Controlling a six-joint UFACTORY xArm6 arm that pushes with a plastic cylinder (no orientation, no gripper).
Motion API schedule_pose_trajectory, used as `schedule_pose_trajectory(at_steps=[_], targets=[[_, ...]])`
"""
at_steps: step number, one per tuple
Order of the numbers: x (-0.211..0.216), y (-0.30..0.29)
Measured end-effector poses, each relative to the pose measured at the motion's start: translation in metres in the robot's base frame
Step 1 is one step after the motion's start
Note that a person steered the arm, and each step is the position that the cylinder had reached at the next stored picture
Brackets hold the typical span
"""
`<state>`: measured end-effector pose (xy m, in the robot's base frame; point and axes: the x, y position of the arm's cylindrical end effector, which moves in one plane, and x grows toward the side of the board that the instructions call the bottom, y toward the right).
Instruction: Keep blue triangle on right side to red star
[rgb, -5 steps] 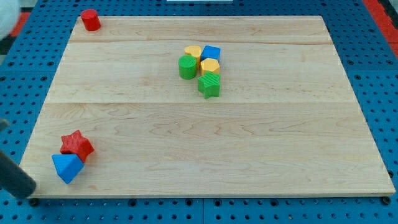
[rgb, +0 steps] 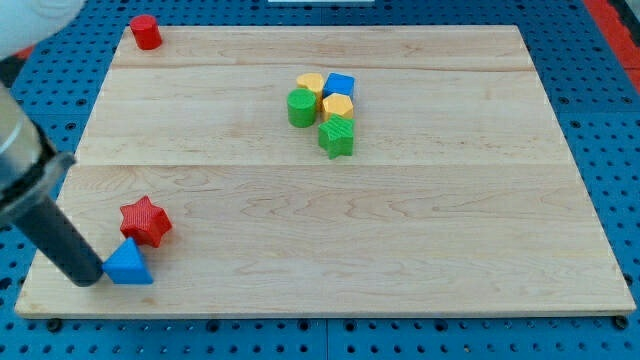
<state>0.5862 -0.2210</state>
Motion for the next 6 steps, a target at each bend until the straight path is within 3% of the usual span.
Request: schedule_pose_trajectory(at_steps=[4,6], targets=[[0.012,0.050],[-0.020,0.061]])
